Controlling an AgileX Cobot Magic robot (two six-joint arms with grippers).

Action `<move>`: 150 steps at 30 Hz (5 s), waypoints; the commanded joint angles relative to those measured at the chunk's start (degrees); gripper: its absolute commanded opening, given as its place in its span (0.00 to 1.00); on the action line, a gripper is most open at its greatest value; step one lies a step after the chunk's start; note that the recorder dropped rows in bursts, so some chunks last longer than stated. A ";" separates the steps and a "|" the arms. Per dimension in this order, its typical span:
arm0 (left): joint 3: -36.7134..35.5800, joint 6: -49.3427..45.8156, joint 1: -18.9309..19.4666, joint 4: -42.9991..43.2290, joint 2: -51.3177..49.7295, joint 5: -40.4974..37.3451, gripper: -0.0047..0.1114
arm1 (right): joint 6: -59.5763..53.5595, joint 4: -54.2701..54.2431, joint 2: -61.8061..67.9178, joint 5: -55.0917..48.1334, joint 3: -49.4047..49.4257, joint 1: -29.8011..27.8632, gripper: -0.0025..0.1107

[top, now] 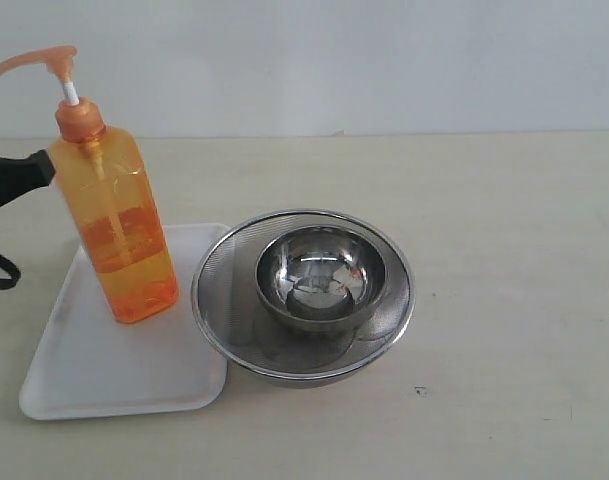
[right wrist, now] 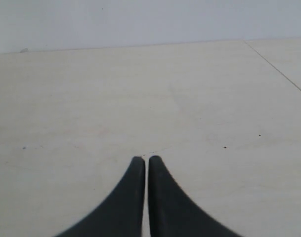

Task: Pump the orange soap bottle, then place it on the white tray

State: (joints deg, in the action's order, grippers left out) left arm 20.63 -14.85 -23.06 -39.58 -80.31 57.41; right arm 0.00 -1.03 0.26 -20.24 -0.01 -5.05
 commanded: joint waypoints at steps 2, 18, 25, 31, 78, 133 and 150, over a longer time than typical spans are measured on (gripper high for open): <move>-8.65 2.53 -0.73 -2.56 10.14 -0.60 0.08 | -0.33 0.01 -0.26 0.29 0.01 -0.14 0.02; -19.99 12.50 -9.71 9.90 23.76 -11.21 0.08 | -0.33 0.01 -0.26 0.29 0.01 -0.14 0.02; -17.84 18.35 -10.36 16.96 18.58 -12.54 0.08 | -0.33 0.01 -0.26 0.29 0.01 -0.14 0.02; -14.30 23.62 -10.36 24.29 11.77 -13.76 0.15 | -0.33 -0.27 -0.26 0.43 0.01 -0.14 0.02; -1.00 10.10 -10.15 -1.35 -10.32 0.09 0.99 | -0.40 -0.52 -0.26 0.58 0.01 -0.14 0.02; -0.90 4.20 -10.15 1.72 -9.17 4.46 0.99 | -0.39 -0.52 -0.26 0.19 0.01 -0.14 0.02; 3.95 2.95 -10.15 0.98 -20.80 10.66 0.99 | -0.39 -0.62 -0.26 0.19 0.01 -0.14 0.02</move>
State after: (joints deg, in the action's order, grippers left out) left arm 23.26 -11.66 -33.09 -37.82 -99.13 66.55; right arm 0.00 -1.68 0.26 -20.24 -0.01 -5.05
